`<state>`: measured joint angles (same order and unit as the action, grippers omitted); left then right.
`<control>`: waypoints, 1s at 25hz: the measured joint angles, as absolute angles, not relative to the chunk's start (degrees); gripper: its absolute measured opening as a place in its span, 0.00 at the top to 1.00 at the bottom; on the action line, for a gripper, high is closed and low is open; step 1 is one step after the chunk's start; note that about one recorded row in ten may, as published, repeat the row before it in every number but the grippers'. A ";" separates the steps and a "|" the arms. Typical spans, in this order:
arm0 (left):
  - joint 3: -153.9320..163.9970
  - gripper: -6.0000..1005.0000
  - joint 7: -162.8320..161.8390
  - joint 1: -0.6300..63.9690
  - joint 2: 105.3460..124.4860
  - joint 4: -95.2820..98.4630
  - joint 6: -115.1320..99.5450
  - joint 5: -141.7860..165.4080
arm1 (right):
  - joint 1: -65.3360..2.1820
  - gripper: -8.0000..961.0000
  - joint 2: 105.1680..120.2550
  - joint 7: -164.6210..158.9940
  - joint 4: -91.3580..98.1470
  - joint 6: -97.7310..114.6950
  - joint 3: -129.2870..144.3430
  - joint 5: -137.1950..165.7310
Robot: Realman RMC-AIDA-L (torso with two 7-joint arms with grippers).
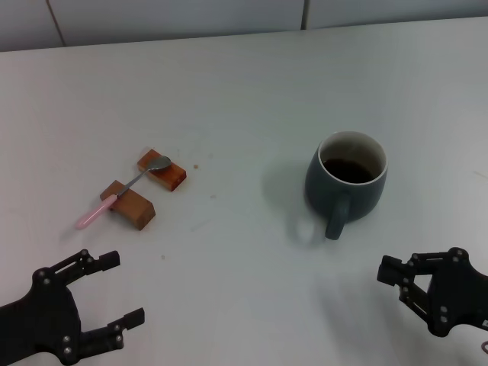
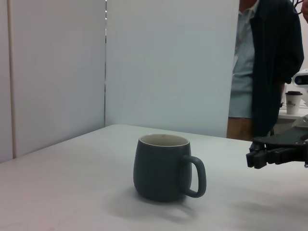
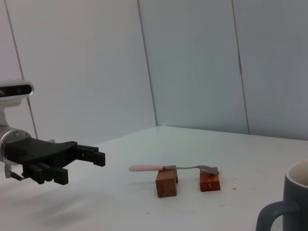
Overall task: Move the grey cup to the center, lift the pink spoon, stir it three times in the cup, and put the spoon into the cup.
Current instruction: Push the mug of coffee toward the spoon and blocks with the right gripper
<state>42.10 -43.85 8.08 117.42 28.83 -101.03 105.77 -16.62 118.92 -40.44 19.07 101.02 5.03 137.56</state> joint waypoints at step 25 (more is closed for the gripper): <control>40.56 0.16 -43.79 8.07 117.48 28.83 -100.91 105.37 | -20.26 0.97 119.05 -12.01 7.44 83.48 -6.14 112.79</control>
<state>40.56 -43.79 8.07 117.48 28.83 -100.91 105.37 -20.26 119.05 -12.01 7.44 83.48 -6.14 112.79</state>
